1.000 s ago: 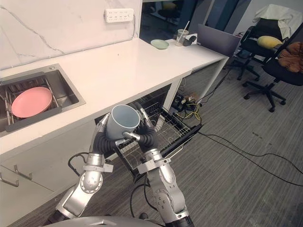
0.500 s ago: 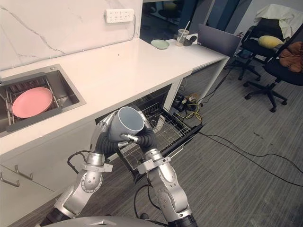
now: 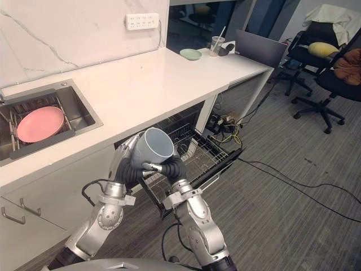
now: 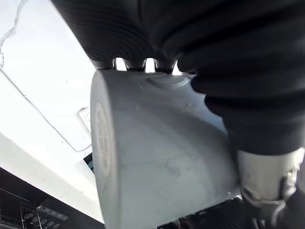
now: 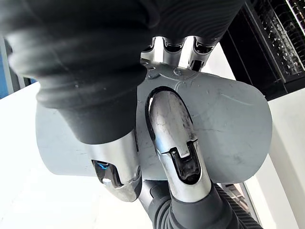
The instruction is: Walk over to the sink, pick up the cup, carry it to the dishwasher, place the cup inside the dishwasher, then close the dishwasher door
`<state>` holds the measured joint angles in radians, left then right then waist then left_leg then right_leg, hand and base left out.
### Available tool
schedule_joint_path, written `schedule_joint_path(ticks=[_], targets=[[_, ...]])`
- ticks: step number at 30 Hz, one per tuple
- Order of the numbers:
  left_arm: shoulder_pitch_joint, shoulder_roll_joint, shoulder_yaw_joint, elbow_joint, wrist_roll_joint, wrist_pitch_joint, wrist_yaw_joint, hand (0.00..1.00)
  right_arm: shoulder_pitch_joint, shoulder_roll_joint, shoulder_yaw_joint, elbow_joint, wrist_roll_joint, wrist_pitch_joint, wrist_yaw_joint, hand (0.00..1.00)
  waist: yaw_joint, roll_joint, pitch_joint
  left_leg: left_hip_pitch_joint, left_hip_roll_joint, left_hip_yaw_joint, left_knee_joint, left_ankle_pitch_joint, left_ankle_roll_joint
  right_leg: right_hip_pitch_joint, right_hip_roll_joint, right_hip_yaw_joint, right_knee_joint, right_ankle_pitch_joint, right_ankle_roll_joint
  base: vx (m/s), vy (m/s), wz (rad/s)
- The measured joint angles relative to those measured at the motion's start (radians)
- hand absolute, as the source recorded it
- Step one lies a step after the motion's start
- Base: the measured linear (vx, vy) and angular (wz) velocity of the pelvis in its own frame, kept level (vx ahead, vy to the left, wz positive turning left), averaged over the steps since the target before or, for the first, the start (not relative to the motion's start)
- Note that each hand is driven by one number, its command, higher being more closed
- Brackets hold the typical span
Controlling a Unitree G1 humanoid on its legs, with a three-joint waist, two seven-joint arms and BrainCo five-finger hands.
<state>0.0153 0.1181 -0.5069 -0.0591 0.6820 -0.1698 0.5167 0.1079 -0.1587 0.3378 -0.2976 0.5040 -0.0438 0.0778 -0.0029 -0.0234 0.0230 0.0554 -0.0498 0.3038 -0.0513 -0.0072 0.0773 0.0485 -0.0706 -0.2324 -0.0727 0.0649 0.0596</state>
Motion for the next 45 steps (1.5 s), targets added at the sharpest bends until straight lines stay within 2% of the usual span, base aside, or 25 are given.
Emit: schedule_joint_path(ticks=[8,9,12,19,28,29,45], targets=[[-0.012,0.000,-0.004,0.000,-0.011,0.000,0.004,1.00,0.000,0.015,0.000,-0.001,-0.002,-0.018,-0.009,1.00,-0.006,0.000,0.000,-0.001,-0.001,0.000,-0.004,0.001,-0.005,-0.003,0.000,0.001,0.000,0.002,-0.001,0.00,0.000,0.00],[-0.012,0.000,-0.004,0.000,-0.013,0.001,0.004,0.00,0.000,0.019,0.000,-0.002,-0.002,-0.018,-0.014,1.00,-0.006,0.000,0.000,-0.001,-0.001,0.000,-0.004,0.000,-0.007,-0.003,0.000,0.001,0.000,0.002,-0.001,0.00,0.000,0.00],[-0.010,0.000,-0.013,0.001,-0.024,0.003,0.001,0.00,-0.003,0.039,-0.001,-0.003,-0.003,-0.018,-0.029,1.00,-0.007,0.000,0.000,-0.001,-0.001,0.000,-0.004,-0.001,-0.008,-0.004,0.000,0.001,-0.001,0.002,-0.001,0.00,0.000,0.00],[0.001,0.000,-0.012,0.029,-0.093,0.033,0.001,0.00,-0.017,0.058,0.001,-0.003,-0.081,-0.018,-0.085,1.00,-0.006,0.000,0.000,-0.002,-0.001,0.000,-0.005,-0.001,-0.008,-0.004,0.000,0.001,-0.002,0.002,-0.001,0.00,0.000,0.00],[0.011,-0.002,-0.007,0.032,-0.155,0.063,0.000,0.00,-0.022,0.075,0.003,-0.003,-0.079,-0.018,-0.112,1.00,-0.006,0.001,0.000,-0.002,-0.001,-0.001,-0.006,-0.001,-0.009,-0.004,0.000,-0.001,-0.003,0.002,0.000,0.00,0.000,0.00],[0.013,-0.002,-0.005,0.032,-0.162,0.063,0.000,1.00,-0.022,0.079,0.003,-0.003,-0.079,-0.018,-0.112,1.00,-0.006,0.001,0.000,-0.002,-0.001,-0.001,-0.007,-0.001,-0.009,-0.003,0.000,-0.001,-0.003,0.002,0.000,0.00,0.000,0.00],[0.015,-0.020,0.016,0.028,-0.165,0.059,0.025,1.00,-0.022,0.094,0.005,-0.001,-0.078,-0.018,-0.106,1.00,-0.009,0.006,0.003,0.000,-0.006,-0.008,-0.023,0.013,0.001,-0.004,-0.002,-0.009,-0.003,0.001,0.001,0.00,0.000,0.00]])
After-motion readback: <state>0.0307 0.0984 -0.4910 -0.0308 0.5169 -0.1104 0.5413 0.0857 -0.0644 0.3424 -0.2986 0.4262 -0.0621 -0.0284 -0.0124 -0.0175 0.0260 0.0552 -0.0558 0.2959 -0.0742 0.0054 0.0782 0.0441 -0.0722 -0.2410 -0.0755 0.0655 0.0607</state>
